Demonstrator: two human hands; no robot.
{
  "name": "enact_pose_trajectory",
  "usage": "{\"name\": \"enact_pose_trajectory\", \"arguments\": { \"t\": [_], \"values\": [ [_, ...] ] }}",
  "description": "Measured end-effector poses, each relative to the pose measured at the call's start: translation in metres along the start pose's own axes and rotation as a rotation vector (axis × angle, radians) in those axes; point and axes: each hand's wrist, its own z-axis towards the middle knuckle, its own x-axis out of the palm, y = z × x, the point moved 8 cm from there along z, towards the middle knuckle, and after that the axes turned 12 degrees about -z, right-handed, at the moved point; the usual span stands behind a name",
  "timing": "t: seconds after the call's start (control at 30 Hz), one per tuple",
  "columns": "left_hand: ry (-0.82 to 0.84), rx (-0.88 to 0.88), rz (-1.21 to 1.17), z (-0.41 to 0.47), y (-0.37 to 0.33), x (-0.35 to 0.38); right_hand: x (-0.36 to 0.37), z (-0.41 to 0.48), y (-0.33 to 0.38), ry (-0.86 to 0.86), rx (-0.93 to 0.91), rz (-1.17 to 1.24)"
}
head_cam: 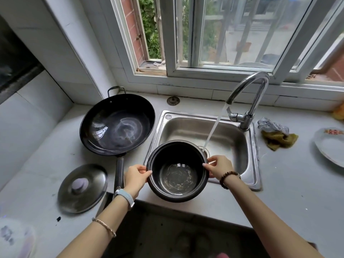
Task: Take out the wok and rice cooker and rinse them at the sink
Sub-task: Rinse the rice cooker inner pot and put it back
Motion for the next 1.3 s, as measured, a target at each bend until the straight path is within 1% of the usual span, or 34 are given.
{"name": "enact_pose_trajectory", "arguments": {
  "t": [0.3,0.4,0.47,0.53,0.6,0.83,0.93,1.13,1.3],
  "values": [
    [0.061,-0.015,0.072,-0.002,0.010,0.002,0.005,-0.003,-0.006,0.033,0.014,-0.015],
    [0.064,0.013,0.145,-0.003,0.009,0.001,0.007,-0.007,-0.005,0.046,0.008,0.014],
    [0.048,0.076,0.202,-0.007,-0.001,0.001,0.003,-0.011,-0.002,0.004,-0.022,0.013],
    [0.019,0.181,0.229,-0.011,-0.018,0.001,-0.008,-0.015,0.005,-0.106,-0.088,-0.021],
    [0.017,0.309,0.265,-0.014,-0.040,0.005,-0.020,-0.019,0.013,-0.206,-0.176,0.015],
    [0.135,0.705,0.319,-0.025,-0.130,0.048,-0.074,-0.038,0.036,-0.524,-0.441,-0.017],
    [0.177,0.826,0.337,-0.027,-0.160,0.074,-0.096,-0.036,0.037,-0.581,-0.474,-0.031],
    [0.229,0.941,0.368,-0.019,-0.194,0.126,-0.134,-0.018,0.025,-0.655,-0.429,-0.065],
    [0.247,0.941,0.370,-0.003,-0.208,0.161,-0.153,0.027,0.019,-0.656,-0.398,-0.155]
  ]
}}
